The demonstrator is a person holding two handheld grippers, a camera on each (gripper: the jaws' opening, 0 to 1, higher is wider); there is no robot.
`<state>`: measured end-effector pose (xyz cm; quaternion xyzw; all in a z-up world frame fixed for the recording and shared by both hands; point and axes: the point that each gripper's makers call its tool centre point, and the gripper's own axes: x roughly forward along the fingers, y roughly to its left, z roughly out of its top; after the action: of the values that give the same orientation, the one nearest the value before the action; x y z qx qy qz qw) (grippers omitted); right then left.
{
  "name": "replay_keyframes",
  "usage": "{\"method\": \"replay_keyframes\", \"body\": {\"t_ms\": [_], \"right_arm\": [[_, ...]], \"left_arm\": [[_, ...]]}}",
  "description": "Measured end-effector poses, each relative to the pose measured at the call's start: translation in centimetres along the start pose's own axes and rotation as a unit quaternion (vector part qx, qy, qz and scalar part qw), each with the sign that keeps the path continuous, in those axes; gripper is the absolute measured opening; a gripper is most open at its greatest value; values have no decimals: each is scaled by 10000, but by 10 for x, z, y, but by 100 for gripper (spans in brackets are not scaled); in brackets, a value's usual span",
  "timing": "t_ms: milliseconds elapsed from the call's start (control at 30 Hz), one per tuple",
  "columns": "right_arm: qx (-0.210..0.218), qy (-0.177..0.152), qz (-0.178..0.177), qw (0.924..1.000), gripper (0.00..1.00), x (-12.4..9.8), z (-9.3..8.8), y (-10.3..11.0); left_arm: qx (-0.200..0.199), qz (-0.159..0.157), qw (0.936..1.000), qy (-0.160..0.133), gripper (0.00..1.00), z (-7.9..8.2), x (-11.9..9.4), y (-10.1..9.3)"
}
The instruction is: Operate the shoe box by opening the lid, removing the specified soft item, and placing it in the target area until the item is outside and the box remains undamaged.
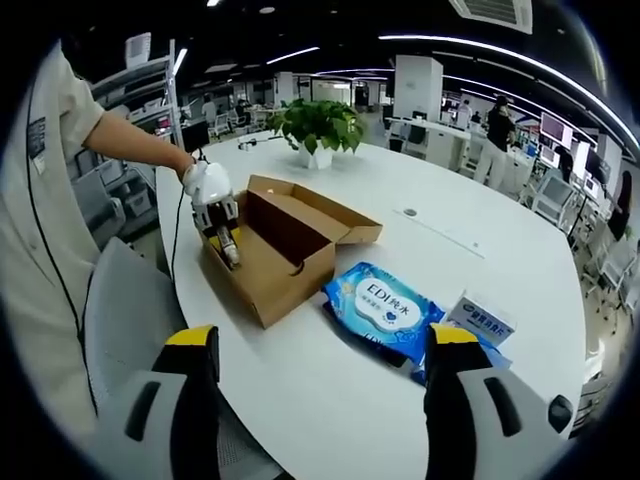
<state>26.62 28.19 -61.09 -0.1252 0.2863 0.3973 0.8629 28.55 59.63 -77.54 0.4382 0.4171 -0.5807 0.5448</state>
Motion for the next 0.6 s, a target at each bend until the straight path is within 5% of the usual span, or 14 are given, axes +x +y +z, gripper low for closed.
{"method": "replay_keyframes", "body": {"t_ms": [600], "right_arm": [[-206, -258, 487, 9983, 68, 14, 20, 21]], "left_arm": [[-89, 495, 9956, -785, 19, 57, -45, 1]]}}
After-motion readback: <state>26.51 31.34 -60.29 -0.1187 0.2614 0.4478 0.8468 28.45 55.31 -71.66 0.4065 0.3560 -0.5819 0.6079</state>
